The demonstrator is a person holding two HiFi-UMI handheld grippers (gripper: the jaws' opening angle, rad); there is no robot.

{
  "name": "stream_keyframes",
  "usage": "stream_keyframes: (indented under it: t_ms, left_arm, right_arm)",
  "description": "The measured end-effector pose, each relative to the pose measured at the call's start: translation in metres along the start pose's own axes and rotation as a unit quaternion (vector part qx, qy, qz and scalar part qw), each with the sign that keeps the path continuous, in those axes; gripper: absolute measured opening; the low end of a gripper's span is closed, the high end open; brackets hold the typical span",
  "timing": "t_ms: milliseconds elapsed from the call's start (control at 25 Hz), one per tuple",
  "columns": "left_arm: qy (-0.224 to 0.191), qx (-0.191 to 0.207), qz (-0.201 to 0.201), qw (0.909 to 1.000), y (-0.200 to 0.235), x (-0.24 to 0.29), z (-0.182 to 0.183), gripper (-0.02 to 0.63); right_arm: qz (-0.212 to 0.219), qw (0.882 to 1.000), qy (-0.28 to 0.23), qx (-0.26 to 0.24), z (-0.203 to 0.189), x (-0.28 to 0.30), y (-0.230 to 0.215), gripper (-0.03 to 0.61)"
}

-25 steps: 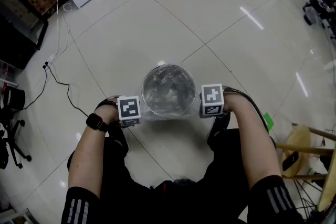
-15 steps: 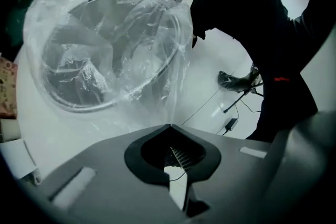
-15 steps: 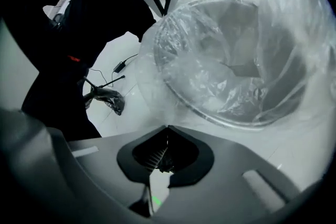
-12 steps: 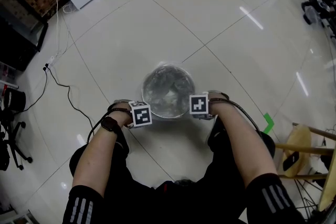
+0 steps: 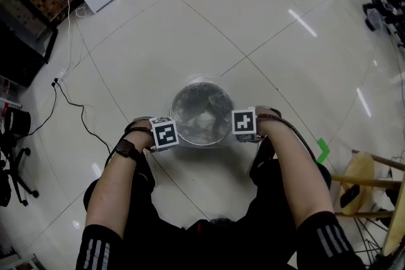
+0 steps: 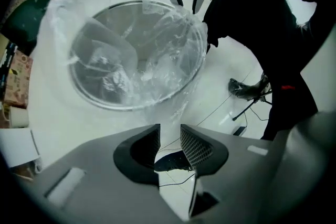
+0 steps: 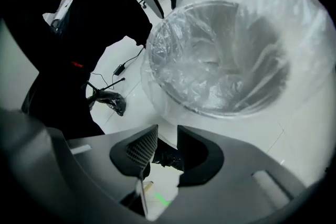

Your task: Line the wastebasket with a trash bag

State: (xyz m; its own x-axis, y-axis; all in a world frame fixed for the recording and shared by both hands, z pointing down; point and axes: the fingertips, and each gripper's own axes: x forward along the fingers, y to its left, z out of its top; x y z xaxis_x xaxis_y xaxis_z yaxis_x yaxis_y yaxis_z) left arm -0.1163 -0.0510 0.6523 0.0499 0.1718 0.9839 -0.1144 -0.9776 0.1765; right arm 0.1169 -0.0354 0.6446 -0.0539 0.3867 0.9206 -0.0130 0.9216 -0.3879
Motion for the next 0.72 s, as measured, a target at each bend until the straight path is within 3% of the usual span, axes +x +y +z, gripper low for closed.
stream_keyframes:
  t_ms: [120,200,320,400,480,560,720]
  left_arm:
    - [-0.028,-0.025,-0.028,0.9989,-0.004,-0.034,0.000,0.126]
    - [-0.069,-0.041,-0.042,0.9959,-0.004,-0.060,0.008,0.126]
    - [-0.111,-0.081,0.057,0.9889,0.046,-0.092,0.007,0.124]
    - [-0.144,-0.116,0.118,0.9757,0.077,-0.106,0.011,0.109]
    - [-0.190,-0.141,0.127,0.9634,0.091,-0.113,0.023,0.104]
    - [-0.209,-0.164,0.127,0.9557,0.101,-0.111,0.027,0.104]
    - [-0.219,-0.209,0.109,0.9470,0.117,-0.093,0.028,0.128]
  right_arm:
    - [0.000,1.000,-0.007,0.010,-0.013,-0.029,0.001,0.127]
    - [-0.019,0.999,-0.038,0.017,-0.011,-0.051,-0.006,0.126]
    - [-0.091,0.989,-0.108,0.032,0.000,-0.089,-0.034,0.126]
    - [-0.149,0.974,-0.162,0.055,0.010,-0.115,-0.058,0.126]
    - [-0.176,0.956,-0.216,0.089,0.021,-0.131,-0.074,0.126]
    - [-0.184,0.941,-0.259,0.114,0.032,-0.140,-0.084,0.134]
    - [-0.175,0.933,-0.273,0.157,0.035,-0.133,-0.101,0.190]
